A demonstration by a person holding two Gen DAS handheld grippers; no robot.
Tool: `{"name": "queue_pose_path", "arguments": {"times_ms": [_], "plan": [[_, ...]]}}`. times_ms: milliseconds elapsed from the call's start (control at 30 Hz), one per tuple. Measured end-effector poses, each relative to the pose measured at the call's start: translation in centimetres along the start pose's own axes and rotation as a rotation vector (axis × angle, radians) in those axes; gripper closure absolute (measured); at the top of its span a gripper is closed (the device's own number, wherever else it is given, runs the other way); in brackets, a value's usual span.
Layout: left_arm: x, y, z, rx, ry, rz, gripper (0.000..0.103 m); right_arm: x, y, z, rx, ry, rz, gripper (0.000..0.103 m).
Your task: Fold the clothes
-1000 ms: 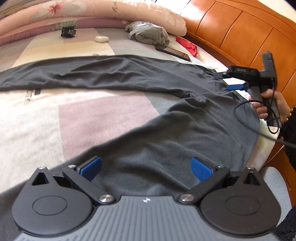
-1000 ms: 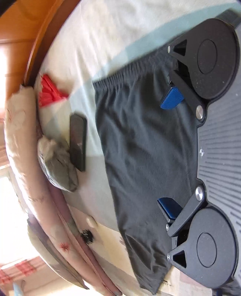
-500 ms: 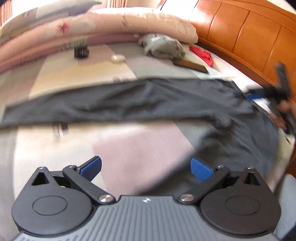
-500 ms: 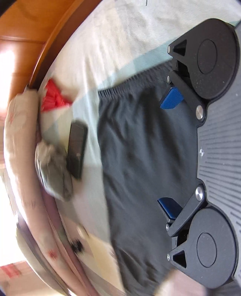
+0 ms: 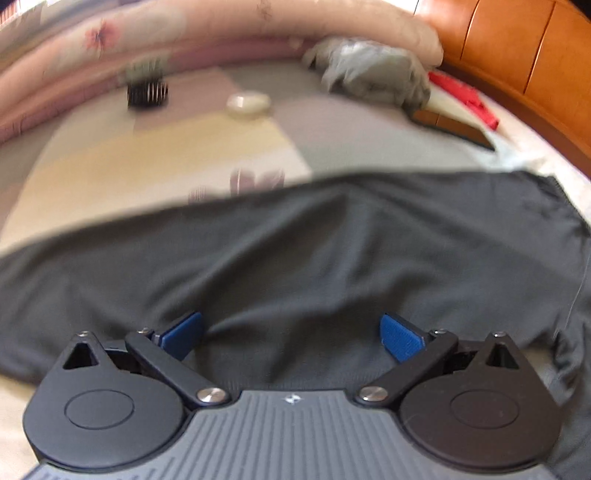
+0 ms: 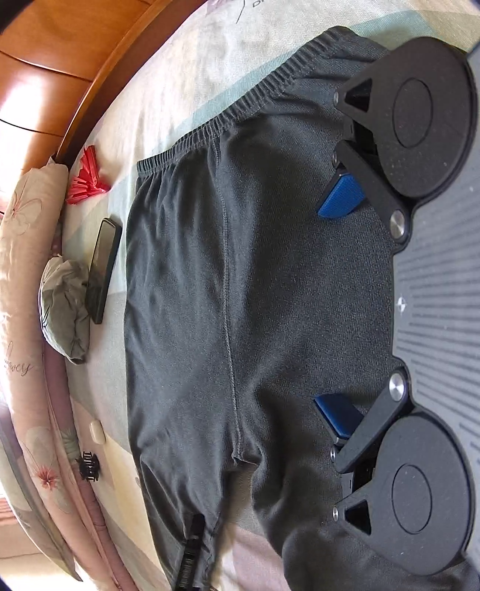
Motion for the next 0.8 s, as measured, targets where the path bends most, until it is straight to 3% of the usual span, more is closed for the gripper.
{"name": "queue_pose_path", "arguments": {"times_ms": [100,167,267,400,500,567,667,800], "plan": [[1.6,0.7,-1.1,0.013,0.015,-0.018,0.001,0.3,-0.1,0.1,-0.002,-0.017,-0.005,0.000],[1.7,1.2,-2.1,0.026,0.039,-0.005,0.001,0.6,0.1,0.2,0.007,-0.031,-0.016,0.000],[0.6,2.8,-3.1,0.045,0.007,-0.009,0.001,0.7,0.1,0.1,0.009,-0.038,-0.020,0.000],[-1.1,6.2,-1.8,0.022,0.019,-0.111,0.001,0.5,0.0,0.1,0.004,-0.034,-0.018,0.000],[-0.2,7.9,0.8,0.020,0.106,-0.174,0.001,0.7,0.1,0.1,0.006,-0.040,-0.021,0.000],[0.4,7.9,0.5,0.021,0.090,-0.138,0.001,0.8,0.1,0.1,0.005,-0.043,-0.022,0.000],[0.7,7.7,-1.6,0.003,0.105,-0.128,0.001,0.9,0.1,0.1,0.001,-0.048,-0.025,0.000],[2.6,7.2,-6.8,0.010,0.059,-0.087,0.001,1.2,0.2,0.1,0.007,-0.067,-0.034,0.000]]}}
Point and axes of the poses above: each gripper's, at about its wrist camera, not at the fingertips, and z roughly the way its jaws point, y to its left, x to its underside, the point moved 2 cm from there along z, roughly the way its jaws point, and after that the axes turned 11 degrees about -x, right-handed, at the moved point
